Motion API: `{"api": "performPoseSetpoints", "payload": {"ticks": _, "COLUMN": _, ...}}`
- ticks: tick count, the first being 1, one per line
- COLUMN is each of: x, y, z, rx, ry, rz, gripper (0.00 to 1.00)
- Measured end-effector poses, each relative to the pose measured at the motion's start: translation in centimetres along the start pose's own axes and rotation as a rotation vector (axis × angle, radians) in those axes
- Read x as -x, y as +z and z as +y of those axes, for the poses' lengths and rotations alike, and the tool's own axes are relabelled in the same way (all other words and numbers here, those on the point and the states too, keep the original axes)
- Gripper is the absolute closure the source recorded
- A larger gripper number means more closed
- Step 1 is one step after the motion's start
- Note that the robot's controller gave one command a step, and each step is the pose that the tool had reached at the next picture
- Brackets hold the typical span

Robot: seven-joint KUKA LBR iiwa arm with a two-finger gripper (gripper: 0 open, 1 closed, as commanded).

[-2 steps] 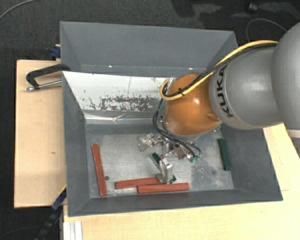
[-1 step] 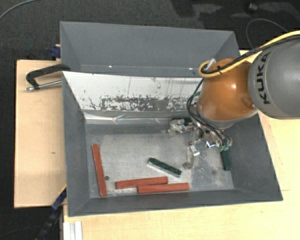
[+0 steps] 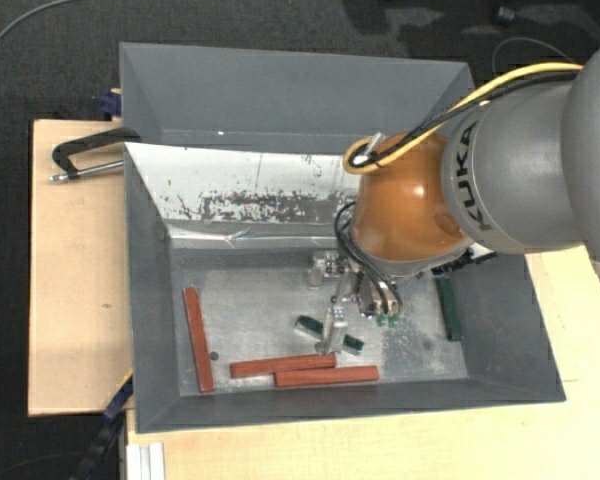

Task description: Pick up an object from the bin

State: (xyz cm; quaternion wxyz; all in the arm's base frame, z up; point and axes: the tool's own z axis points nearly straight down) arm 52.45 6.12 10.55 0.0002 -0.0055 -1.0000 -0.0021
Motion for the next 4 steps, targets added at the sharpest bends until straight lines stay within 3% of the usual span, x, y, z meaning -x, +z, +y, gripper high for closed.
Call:
{"api": "performPoseSetpoints", "payload": {"ticks": 1, "x": -1.1, "y": 3.6, "z": 0.1, "rx": -0.003, "ry": 0.320, "rz": 0.002, "gripper": 0.00}}
{"api": "performPoseSetpoints", "payload": {"ticks": 2, "x": -1.0, "y": 3.5, "z": 0.1, "rx": -0.003, "ry": 0.320, "rz": -0.001, "gripper": 0.00}}
{"api": "performPoseSetpoints", "payload": {"ticks": 3, "x": -1.0, "y": 3.5, "z": 0.1, "rx": -0.002, "ry": 0.320, "rz": -0.001, "gripper": 1.00}}
{"api": "performPoseSetpoints", "payload": {"ticks": 4, "x": -0.7, "y": -6.8, "z": 0.3, "rx": 0.001, "ry": 0.318, "rz": -0.013, "gripper": 1.00}}
